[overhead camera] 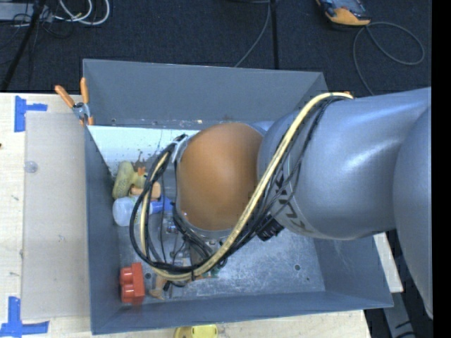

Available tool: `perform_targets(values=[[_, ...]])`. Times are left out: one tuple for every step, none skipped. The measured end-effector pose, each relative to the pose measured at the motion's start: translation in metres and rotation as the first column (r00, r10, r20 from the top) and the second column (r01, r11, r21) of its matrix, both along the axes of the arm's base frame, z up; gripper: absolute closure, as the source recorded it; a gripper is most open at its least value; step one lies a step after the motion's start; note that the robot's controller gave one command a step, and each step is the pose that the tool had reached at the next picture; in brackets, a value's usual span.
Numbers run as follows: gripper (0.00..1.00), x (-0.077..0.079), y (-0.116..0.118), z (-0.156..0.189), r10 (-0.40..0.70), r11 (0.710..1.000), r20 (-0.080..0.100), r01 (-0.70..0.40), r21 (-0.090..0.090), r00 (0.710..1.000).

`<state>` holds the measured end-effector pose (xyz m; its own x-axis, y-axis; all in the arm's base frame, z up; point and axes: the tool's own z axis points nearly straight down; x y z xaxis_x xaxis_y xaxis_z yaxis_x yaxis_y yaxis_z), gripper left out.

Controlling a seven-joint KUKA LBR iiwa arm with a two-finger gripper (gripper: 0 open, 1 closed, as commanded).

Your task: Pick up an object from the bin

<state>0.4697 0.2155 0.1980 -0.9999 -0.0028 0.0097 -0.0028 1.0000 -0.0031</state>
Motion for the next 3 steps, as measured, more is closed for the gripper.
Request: perform_targets(values=[[0.00, 0.002, -0.001, 0.004, -0.004, 1.000, 0.007, 0.004, 0.002, 1.000], [0.00, 0.002, 0.002, -0.046, -0.019, 1.000, 0.005, 0.019, 0.002, 1.000], [0.00, 0.022, -0.006, -0.069, 0.061, 0.998, 0.001, -0.061, 0.000, 0.998]])
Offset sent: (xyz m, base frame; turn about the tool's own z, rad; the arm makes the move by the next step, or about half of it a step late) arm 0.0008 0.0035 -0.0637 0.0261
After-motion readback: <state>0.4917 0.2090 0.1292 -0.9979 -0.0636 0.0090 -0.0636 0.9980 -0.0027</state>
